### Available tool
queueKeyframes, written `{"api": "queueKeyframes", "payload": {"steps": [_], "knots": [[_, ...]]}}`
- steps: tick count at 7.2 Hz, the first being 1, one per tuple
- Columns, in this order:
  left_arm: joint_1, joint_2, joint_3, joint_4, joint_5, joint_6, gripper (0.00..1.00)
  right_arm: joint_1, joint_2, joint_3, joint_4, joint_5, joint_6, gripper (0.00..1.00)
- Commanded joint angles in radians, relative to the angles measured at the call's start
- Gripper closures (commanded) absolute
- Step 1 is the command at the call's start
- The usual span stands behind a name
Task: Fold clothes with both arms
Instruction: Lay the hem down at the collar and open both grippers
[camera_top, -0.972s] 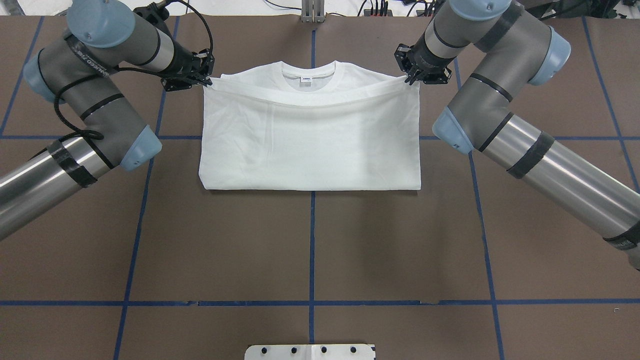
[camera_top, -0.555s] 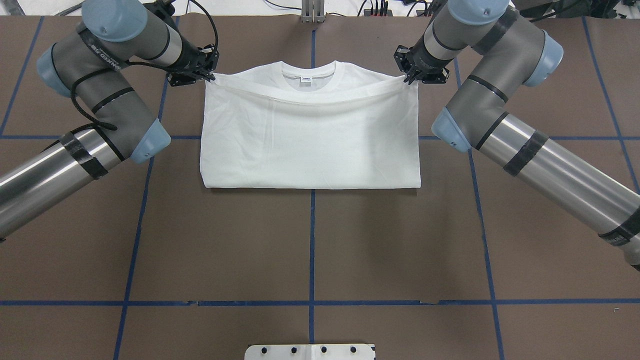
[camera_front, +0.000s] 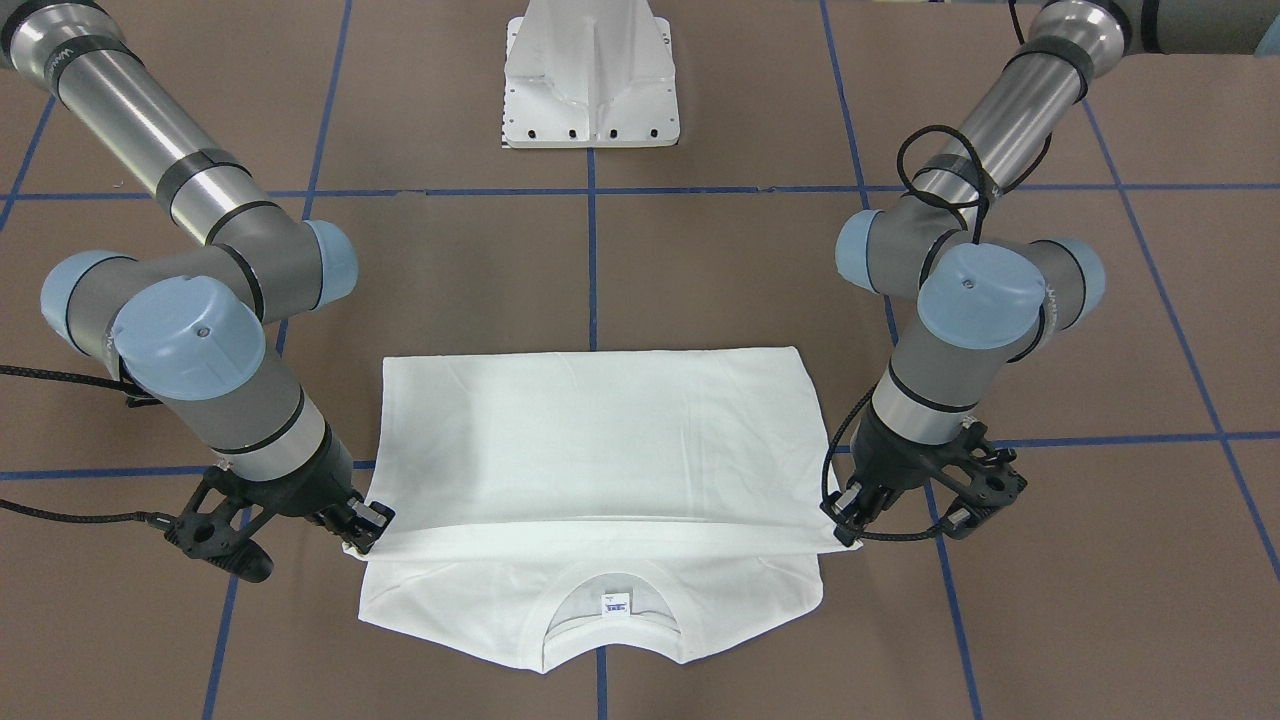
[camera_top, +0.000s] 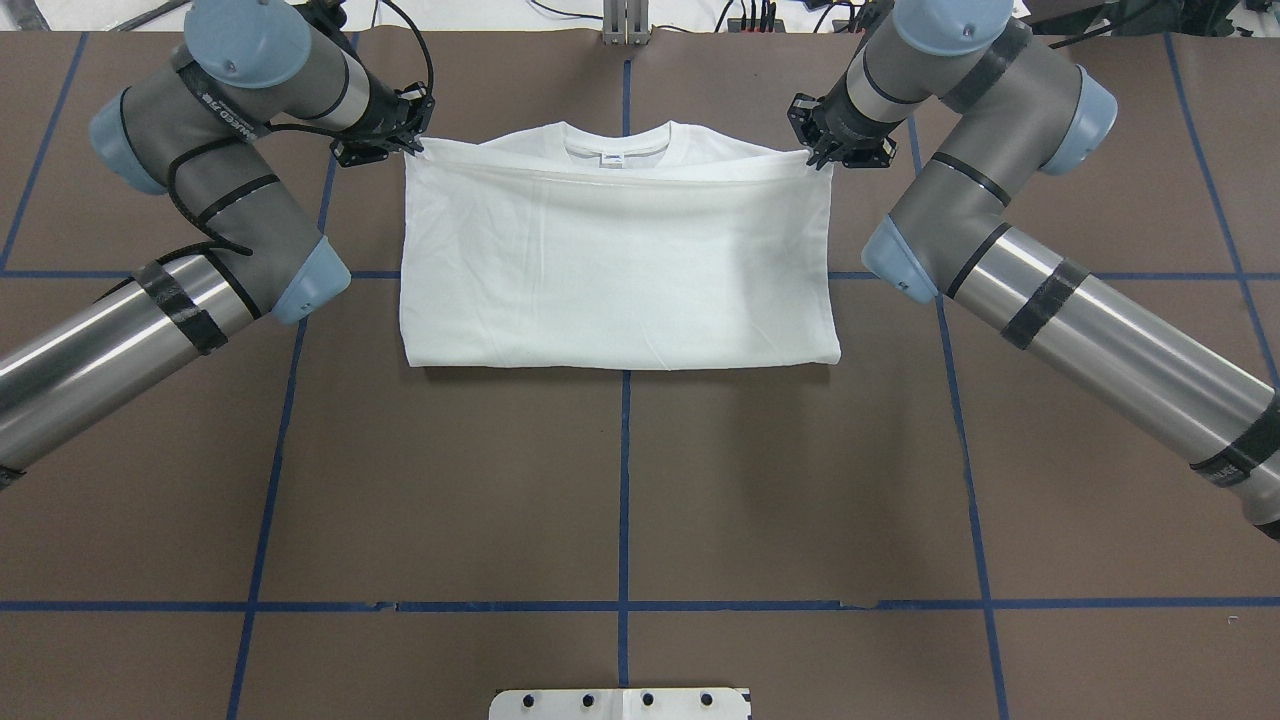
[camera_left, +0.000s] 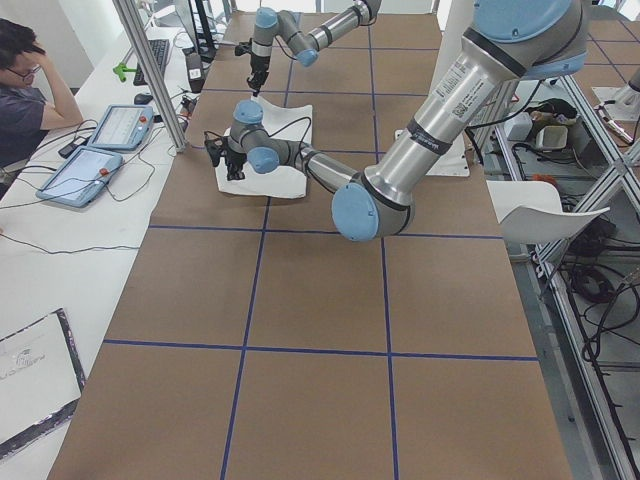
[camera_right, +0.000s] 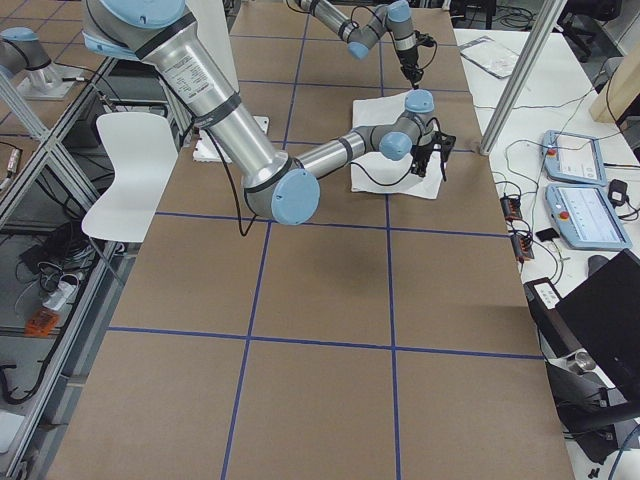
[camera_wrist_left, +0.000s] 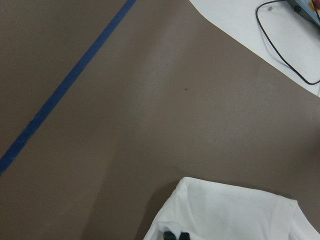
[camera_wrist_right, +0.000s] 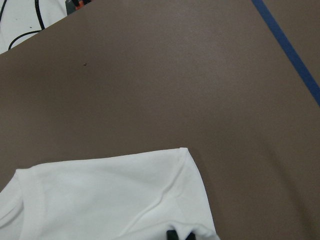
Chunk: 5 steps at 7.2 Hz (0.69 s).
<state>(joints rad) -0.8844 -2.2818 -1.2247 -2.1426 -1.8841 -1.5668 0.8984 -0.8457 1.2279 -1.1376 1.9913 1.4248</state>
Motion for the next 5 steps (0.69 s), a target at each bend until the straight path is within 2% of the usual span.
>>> {"api": "queueKeyframes", "payload": {"steps": [1,4,5], "knots": [[0.010,-0.005,0.001,0.003,0.003,0.001,1.00,0.001,-0.001,-0.002,0.004,-0.002,-0.001,1.00],[0.010,-0.008,-0.002,0.004,0.002,0.001,1.00,0.001,0.001,-0.002,0.016,-0.005,-0.001,1.00],[0.010,-0.010,-0.002,0.004,0.002,0.001,0.84,0.001,0.001,-0.002,0.018,-0.006,-0.001,1.00]]}}
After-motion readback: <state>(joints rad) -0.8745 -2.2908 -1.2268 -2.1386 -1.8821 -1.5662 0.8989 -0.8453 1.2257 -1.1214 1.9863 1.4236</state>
